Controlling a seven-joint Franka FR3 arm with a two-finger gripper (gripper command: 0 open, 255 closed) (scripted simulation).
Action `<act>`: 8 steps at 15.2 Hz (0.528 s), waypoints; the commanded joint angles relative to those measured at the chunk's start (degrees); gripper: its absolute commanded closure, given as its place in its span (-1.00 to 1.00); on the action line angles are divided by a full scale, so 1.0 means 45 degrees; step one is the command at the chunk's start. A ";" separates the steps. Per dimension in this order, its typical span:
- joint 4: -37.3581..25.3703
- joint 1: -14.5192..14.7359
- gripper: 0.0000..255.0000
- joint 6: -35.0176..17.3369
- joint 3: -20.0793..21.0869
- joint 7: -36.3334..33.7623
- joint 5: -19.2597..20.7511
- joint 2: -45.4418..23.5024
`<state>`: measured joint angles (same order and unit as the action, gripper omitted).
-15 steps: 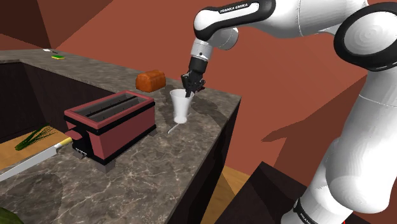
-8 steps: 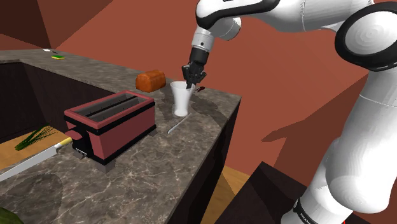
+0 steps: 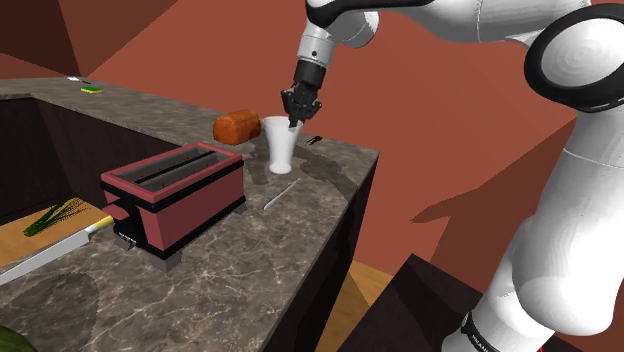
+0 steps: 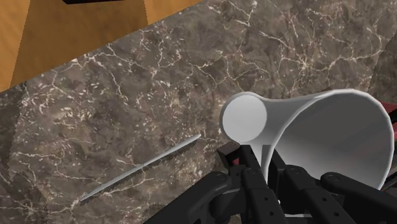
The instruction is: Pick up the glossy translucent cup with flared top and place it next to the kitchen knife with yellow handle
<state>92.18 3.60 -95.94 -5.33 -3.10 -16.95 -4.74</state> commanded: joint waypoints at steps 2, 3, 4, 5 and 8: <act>0.0296 0.0447 1.00 -0.0453 0.0375 -0.0727 0.0017 0.0069; 0.0353 0.0606 1.00 -0.0615 0.0511 -0.0986 0.0022 0.0044; 0.0394 0.0763 1.00 -0.0774 0.0647 -0.1245 0.0029 0.0006; 0.0418 0.0923 1.00 -0.0929 0.0778 -0.1504 0.0037 -0.0045; 0.0391 0.1399 1.00 -0.1368 0.1169 -0.2283 0.0078 -0.0274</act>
<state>94.14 8.97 -101.46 -0.83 -11.72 -16.71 -5.65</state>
